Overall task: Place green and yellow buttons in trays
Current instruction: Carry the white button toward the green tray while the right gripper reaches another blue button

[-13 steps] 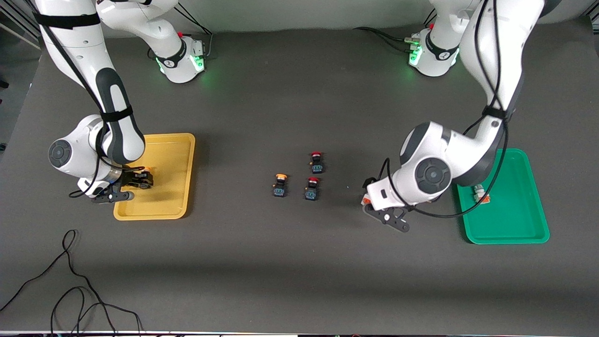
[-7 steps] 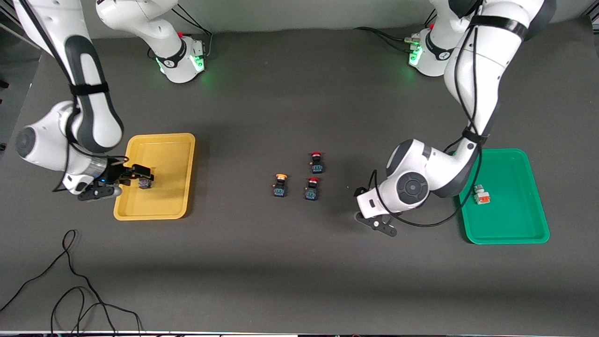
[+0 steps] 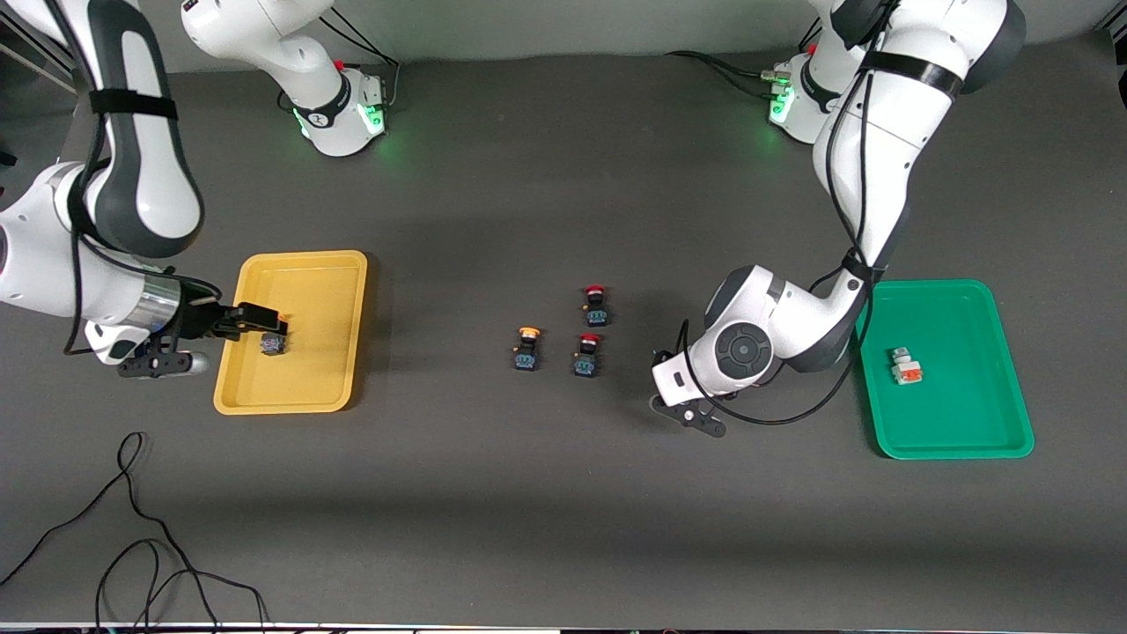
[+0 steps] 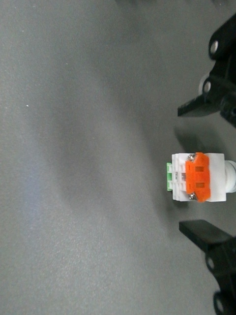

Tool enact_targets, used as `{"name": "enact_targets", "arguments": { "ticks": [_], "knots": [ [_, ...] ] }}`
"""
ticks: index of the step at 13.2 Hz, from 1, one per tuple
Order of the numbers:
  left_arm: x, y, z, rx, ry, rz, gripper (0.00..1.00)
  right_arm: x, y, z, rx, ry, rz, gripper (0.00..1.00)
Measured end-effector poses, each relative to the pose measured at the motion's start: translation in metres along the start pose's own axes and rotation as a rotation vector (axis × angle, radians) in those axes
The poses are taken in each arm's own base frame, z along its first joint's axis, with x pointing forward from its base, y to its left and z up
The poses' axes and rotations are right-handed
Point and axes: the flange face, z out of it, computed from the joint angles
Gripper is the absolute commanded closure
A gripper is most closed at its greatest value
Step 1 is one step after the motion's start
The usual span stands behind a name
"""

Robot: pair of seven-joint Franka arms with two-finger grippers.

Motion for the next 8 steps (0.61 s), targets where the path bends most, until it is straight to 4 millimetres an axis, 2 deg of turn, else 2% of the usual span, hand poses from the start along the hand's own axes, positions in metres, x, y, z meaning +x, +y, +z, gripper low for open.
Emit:
{"name": "enact_targets", "arguments": {
  "ticks": [2, 3, 6, 7, 8],
  "knots": [
    [-0.001, 0.0, 0.001, 0.012, -0.001, 0.01, 0.68, 0.001, -0.053, -0.005, -0.01, 0.006, 0.064, 0.0],
    [-0.001, -0.001, 0.001, 0.019, -0.001, 0.014, 0.72, 0.0, -0.079, -0.004, -0.017, 0.011, 0.1, 0.0],
    [0.0, -0.003, -0.001, 0.025, 0.004, 0.009, 0.79, -0.001, -0.16, 0.003, -0.045, 0.032, 0.199, 0.0],
    [0.001, -0.009, -0.007, 0.027, 0.011, -0.005, 0.8, -0.001, -0.186, 0.01, -0.06, 0.039, 0.233, 0.0],
    [0.001, -0.019, -0.021, 0.033, 0.016, -0.028, 0.8, -0.001, -0.212, 0.019, -0.079, 0.05, 0.262, 0.0]
  ]
}}
